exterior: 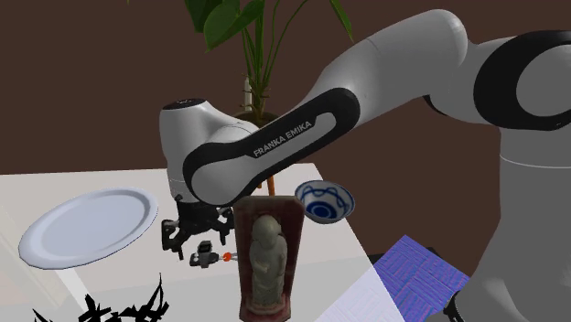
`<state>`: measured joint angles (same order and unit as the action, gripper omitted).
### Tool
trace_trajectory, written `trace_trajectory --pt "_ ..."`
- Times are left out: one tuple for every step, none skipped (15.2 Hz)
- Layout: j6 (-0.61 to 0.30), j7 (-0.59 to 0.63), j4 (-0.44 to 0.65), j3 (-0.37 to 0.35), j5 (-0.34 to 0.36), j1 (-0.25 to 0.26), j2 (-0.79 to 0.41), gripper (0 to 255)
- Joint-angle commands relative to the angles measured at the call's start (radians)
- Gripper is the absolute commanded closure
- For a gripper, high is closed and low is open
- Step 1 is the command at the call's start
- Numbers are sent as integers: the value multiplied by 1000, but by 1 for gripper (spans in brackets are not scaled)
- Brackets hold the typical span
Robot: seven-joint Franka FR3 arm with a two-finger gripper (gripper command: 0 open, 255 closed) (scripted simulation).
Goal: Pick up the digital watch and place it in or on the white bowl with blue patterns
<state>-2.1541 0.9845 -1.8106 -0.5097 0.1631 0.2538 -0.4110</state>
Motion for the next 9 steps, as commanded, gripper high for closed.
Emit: trace_trajectory --pt "0 0 0 0 0 0 0 0" --pt "0 0 0 0 0 0 0 255" --pt "0 0 0 0 0 0 0 255" --pt "0 0 0 0 0 0 0 255" --pt "0 0 0 0 0 0 0 255" --pt "0 0 0 0 0 0 0 255" --pt "0 0 0 0 0 0 0 255" --pt "0 0 0 0 0 0 0 255" --pt "0 0 0 0 0 0 0 255"
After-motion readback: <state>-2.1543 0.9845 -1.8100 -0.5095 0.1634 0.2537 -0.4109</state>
